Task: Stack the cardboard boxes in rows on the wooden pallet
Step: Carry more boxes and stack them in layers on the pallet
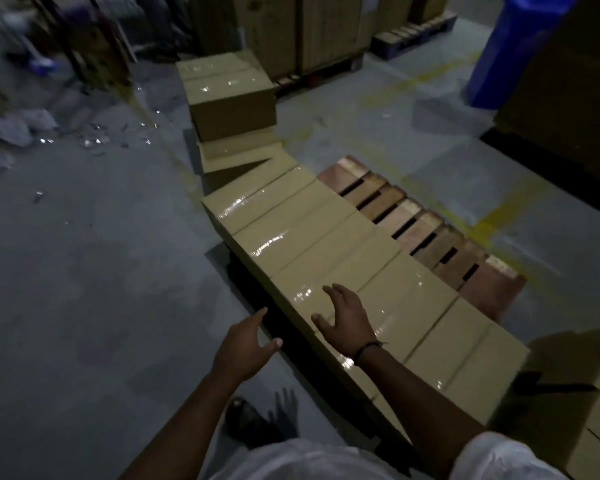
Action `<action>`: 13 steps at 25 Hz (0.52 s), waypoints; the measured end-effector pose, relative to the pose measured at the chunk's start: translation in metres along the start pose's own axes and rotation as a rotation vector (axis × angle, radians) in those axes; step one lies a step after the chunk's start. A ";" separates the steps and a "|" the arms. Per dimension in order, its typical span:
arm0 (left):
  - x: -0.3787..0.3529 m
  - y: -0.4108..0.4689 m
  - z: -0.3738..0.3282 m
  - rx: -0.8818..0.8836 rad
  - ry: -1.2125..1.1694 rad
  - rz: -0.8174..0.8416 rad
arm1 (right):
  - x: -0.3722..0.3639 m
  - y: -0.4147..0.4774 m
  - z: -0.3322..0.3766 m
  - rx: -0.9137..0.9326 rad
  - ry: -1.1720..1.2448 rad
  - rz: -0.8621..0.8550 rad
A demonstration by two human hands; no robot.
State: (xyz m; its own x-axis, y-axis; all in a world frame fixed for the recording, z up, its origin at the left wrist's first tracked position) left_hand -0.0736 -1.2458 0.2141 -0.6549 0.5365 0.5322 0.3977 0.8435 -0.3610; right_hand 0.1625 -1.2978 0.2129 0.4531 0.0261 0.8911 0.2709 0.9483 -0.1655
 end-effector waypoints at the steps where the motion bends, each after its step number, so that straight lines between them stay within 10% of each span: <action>1: 0.024 0.007 0.009 0.011 -0.030 -0.020 | -0.005 0.018 0.022 -0.021 0.024 -0.018; 13: 0.234 0.108 0.041 -0.031 -0.191 -0.254 | -0.017 0.182 0.219 0.091 0.050 -0.069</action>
State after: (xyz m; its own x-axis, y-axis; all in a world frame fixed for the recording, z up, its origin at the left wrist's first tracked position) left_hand -0.2103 -1.0297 0.2680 -0.8435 0.2965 0.4479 0.2234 0.9519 -0.2096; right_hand 0.0177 -1.0562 0.2599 0.4786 -0.0537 0.8764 0.2260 0.9720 -0.0639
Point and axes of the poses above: each hand's wrist, its own y-axis towards the middle knuckle, its own x-axis out of the back of the hand, z = x × y, the point moved 1 cm from there along y, towards the middle knuckle, and after that the axes turned 14 degrees about -y, right-handed, at the moved point
